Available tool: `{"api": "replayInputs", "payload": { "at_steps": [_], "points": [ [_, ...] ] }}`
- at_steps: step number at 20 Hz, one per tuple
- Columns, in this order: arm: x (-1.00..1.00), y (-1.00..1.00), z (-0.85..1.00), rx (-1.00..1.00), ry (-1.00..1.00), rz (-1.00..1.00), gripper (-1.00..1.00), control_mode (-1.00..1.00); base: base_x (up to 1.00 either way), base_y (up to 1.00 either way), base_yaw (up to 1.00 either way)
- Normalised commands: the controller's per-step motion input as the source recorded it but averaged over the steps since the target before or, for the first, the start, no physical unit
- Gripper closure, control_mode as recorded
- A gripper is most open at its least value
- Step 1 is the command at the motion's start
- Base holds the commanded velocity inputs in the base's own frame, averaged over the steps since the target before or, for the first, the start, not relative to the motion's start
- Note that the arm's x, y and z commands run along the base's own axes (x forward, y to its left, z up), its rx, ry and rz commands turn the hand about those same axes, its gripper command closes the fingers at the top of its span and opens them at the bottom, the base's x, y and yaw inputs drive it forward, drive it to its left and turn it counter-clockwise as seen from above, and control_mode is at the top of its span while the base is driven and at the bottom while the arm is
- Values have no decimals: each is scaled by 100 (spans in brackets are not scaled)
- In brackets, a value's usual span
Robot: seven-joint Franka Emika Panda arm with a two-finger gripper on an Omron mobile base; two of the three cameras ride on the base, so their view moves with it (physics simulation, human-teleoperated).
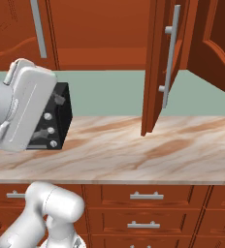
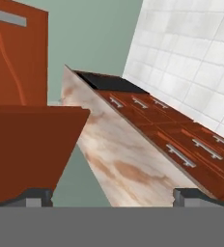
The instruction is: Close all open cabinet doors.
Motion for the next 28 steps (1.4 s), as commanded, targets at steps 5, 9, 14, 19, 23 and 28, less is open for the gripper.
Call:
{"api": "replayInputs", "payload": {
  "at_steps": [5,9,14,19,23,28],
  "points": [
    [-61,-34,-8,0,1,0,-100,-100,0,0,0],
    [-45,-36,-10,-1,1,0,-100,-100,0,0,0],
    [-44,-44,-2,0,7,0,-100,-100,0,0,0],
    [-31,-36,-5,0,12,0,-100,-100,0,0,0],
    [1,-55,-8,-2,2,6,-100,-100,0,0,0],
    [25,-47,-11,-3,3,9,-100,-100,0,0,0]
  ]
}}
